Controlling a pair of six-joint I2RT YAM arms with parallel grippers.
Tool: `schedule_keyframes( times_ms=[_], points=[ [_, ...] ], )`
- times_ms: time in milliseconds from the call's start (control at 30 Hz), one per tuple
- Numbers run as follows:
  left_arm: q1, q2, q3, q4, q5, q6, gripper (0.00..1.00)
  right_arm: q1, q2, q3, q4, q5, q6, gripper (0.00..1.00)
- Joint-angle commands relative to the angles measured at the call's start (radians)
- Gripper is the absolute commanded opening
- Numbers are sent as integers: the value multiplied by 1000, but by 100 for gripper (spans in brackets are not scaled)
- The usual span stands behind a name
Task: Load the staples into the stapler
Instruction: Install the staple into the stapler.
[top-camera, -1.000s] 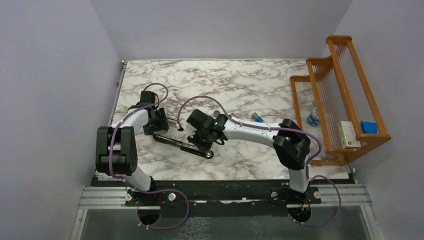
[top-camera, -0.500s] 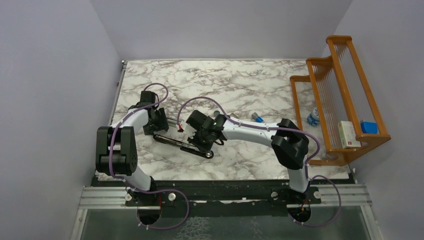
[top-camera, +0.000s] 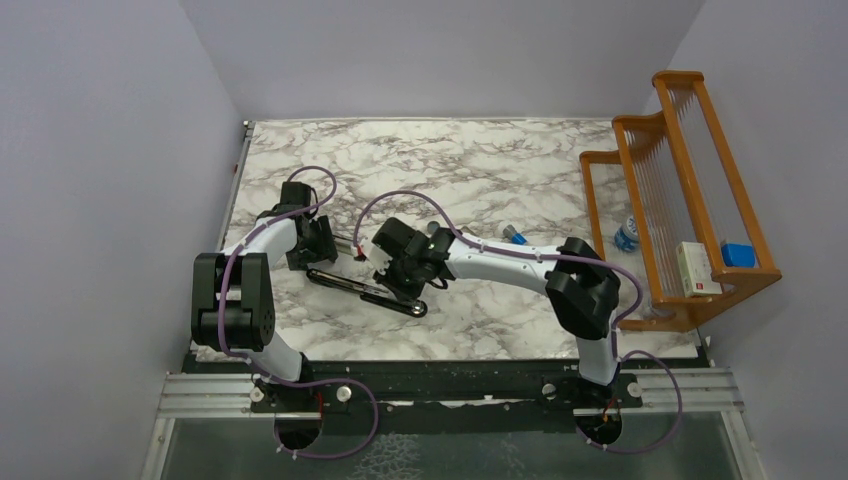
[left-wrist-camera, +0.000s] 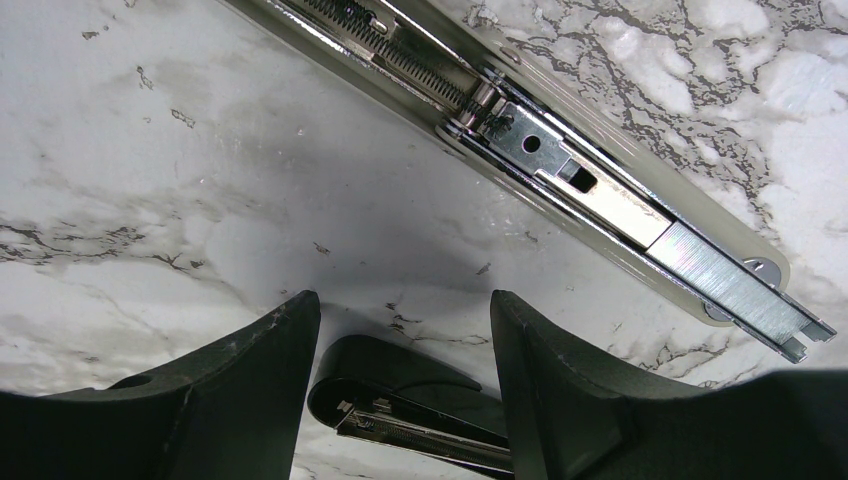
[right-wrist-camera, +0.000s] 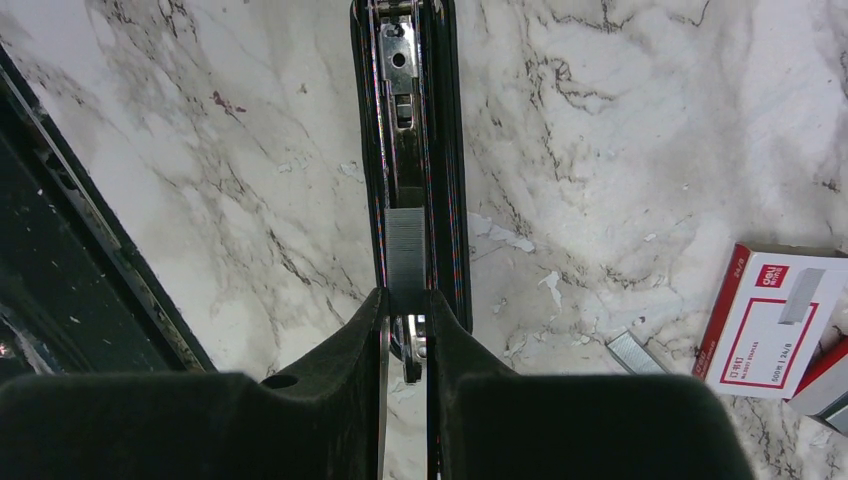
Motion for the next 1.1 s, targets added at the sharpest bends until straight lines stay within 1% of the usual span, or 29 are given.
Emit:
schedule_keyframes(
  times_ms=[0, 367, 1067],
  points=[
    [0, 8, 37, -13, -20, -1, 66, 0, -39, 7, 35, 8, -3, 18],
    [-1, 7, 40, -13, -20, -1, 67, 2, 4, 36, -7, 26, -3, 18],
    [-1, 13, 40, -14, -21, 0, 66, 1, 32, 40, -39, 29, 1, 18]
  ],
)
